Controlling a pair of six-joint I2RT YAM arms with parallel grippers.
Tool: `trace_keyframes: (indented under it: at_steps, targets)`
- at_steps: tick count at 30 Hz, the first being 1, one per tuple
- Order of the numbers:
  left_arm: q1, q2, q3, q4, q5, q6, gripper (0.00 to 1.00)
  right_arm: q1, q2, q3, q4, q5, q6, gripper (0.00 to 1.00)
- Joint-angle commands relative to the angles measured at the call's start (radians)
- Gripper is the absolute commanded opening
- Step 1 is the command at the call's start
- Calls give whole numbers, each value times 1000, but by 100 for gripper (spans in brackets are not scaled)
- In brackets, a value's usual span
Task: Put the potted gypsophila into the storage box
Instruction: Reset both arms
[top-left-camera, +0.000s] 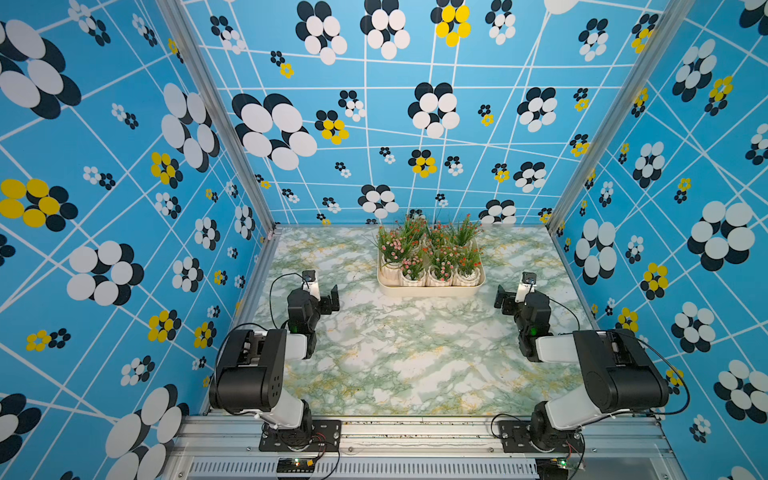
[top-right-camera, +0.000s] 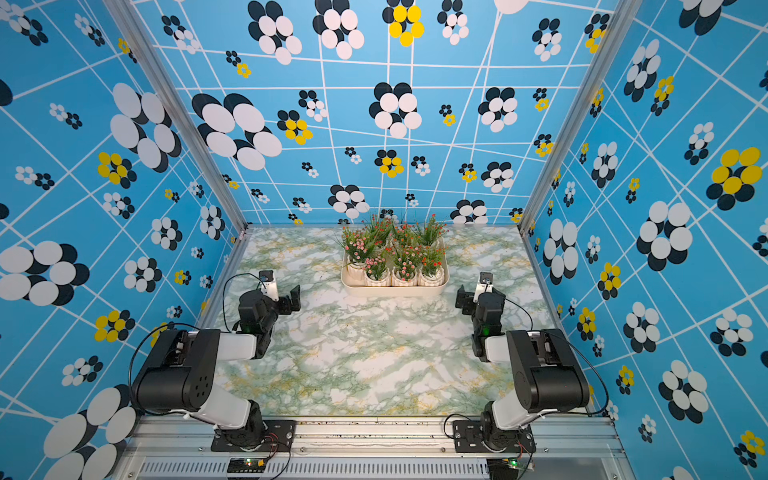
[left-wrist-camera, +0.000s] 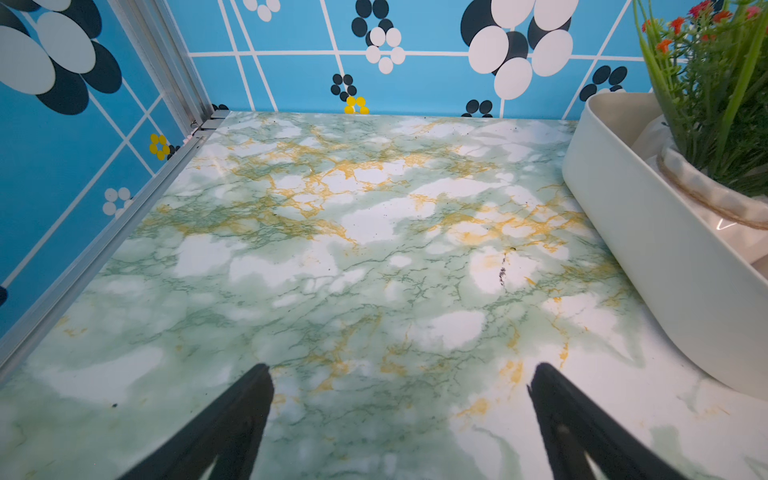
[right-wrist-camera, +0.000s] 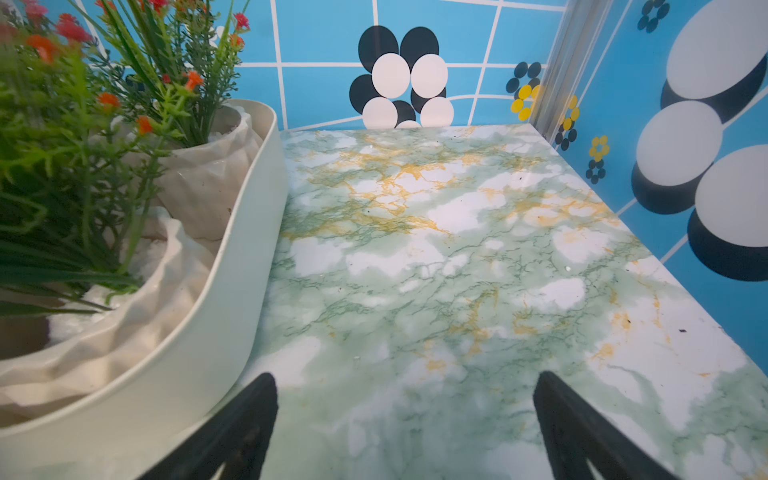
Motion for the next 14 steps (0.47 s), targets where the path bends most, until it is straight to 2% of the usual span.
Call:
trace_keyframes:
  at_steps: [1,14]
  targets:
    - [-4,7,-7,26,-11,8,99,-4,12,3,14,-10,-10,99]
    - [-4,6,-8,24,-12,7,100,-15,10,11,-1,-31,-2,99]
